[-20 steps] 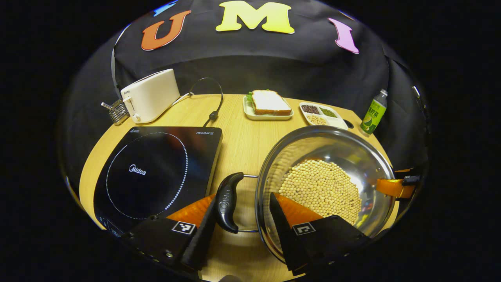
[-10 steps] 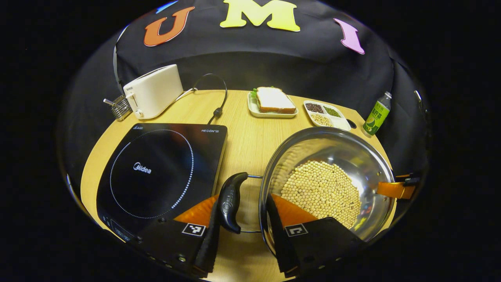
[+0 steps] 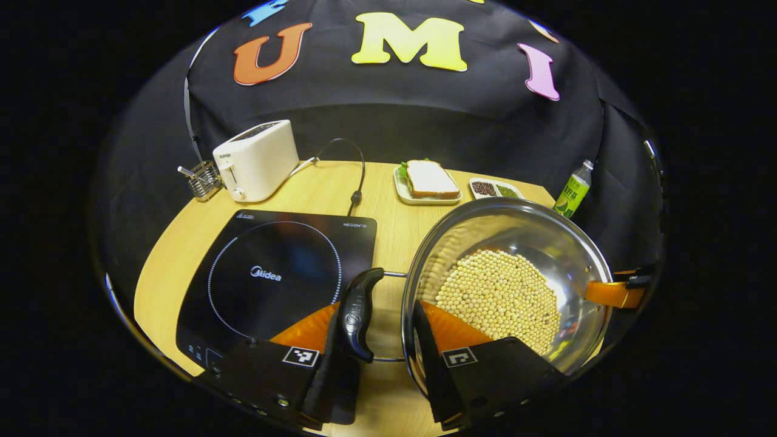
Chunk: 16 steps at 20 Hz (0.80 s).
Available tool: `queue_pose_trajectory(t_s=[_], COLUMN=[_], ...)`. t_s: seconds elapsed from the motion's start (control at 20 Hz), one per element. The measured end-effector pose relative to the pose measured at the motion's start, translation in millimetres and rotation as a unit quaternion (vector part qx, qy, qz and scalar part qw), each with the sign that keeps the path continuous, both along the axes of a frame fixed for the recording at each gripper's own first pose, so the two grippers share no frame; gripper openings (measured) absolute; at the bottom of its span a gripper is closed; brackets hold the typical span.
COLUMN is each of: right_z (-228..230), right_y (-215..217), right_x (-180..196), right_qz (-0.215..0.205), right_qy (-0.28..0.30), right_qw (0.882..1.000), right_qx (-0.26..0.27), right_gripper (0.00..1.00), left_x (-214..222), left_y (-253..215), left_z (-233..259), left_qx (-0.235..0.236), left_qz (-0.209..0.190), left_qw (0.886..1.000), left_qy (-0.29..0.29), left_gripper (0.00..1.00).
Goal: First push the handle of the pot to place it horizontally, then grasp the pot with both hands and set it on the induction cooktop.
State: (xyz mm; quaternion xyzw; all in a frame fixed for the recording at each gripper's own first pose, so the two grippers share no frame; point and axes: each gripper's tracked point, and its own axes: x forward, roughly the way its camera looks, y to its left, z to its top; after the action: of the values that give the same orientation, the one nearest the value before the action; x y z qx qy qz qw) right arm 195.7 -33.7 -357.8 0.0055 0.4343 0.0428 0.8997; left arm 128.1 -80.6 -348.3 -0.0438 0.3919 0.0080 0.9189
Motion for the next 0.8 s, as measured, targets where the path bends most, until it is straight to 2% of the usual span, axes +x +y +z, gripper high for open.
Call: queue_pose_trajectory(t_s=[0.35,0.45,0.8], right_z=[19.6,24.1,28.3], right_y=[45.3,61.7,120.3], right_x=[-28.8,-36.0,-44.2], right_qz=[-0.01,-0.009,0.001], right_qy=[-0.022,-0.026,-0.029], right_qw=[1.0,1.0,0.999], right_qx=[0.011,0.015,0.028], right_gripper=[0.59,0.57,0.57], left_x=[-18.4,-22.2,-32.2], left_y=[46.5,61.2,117.3], left_z=[30.7,36.6,47.8], left_qx=[0.011,0.017,0.031], left_qz=[-0.009,-0.009,0.002], left_qw=[1.0,0.999,0.999], left_qy=[-0.025,-0.031,-0.037], left_gripper=[0.59,0.58,0.58])
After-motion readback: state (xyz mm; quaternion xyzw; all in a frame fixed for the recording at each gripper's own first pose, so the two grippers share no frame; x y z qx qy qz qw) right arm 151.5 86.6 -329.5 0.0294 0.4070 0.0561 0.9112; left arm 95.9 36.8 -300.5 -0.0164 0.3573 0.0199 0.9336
